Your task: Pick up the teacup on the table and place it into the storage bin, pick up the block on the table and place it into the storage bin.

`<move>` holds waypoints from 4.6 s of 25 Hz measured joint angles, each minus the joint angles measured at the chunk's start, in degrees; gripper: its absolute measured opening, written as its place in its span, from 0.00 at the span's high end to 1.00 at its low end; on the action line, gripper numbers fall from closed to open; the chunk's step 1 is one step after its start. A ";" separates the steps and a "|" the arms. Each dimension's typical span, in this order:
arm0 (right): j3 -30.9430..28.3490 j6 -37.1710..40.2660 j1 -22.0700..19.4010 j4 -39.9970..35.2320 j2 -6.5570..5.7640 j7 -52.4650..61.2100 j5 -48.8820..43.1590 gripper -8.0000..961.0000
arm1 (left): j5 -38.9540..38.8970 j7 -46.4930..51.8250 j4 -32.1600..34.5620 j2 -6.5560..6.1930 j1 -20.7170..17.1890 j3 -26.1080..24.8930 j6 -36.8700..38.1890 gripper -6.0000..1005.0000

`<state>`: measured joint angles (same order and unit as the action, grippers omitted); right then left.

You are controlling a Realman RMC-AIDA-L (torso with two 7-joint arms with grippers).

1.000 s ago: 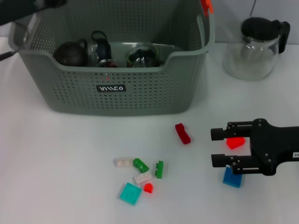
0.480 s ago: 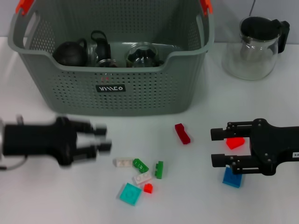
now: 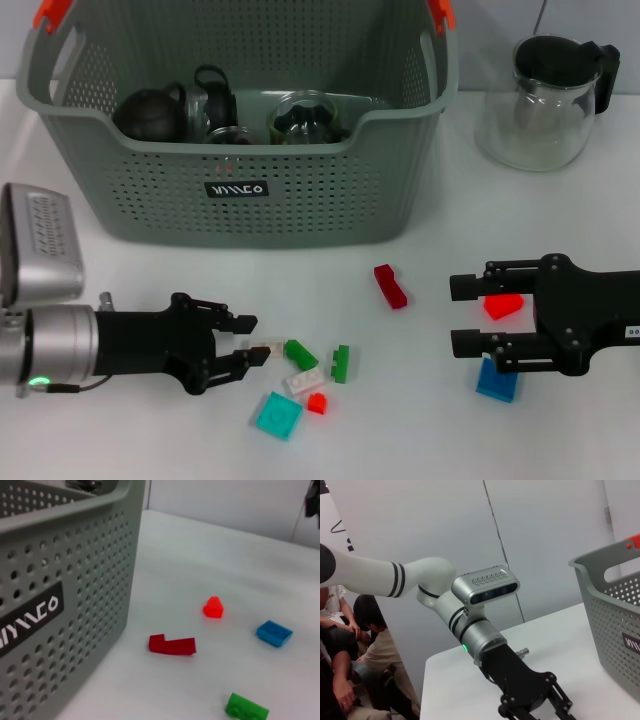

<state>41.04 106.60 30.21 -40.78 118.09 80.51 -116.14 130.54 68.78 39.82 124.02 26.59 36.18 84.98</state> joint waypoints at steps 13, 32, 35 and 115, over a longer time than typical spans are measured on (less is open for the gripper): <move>0.00 0.10 -0.33 0.06 -0.06 -0.21 0.03 0.28 | -1.27 -5.00 -4.29 0.44 1.24 0.55 -5.95 0.60; 0.00 -0.10 -0.43 0.57 -0.25 -0.27 0.04 0.28 | -0.66 -5.14 -6.05 0.26 1.34 1.53 -7.03 0.60; 0.00 -0.04 -0.29 0.62 -0.30 -0.27 0.04 0.28 | -0.54 -4.88 -6.00 0.25 1.16 2.13 -6.74 0.60; -0.17 0.18 -0.33 0.71 -0.32 -0.27 -0.01 0.28 | 2.76 59.80 10.76 -10.36 22.95 11.52 -14.21 0.88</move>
<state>40.87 106.78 29.89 -40.08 117.78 80.24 -116.16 133.30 128.58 50.58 113.65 49.53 47.70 70.77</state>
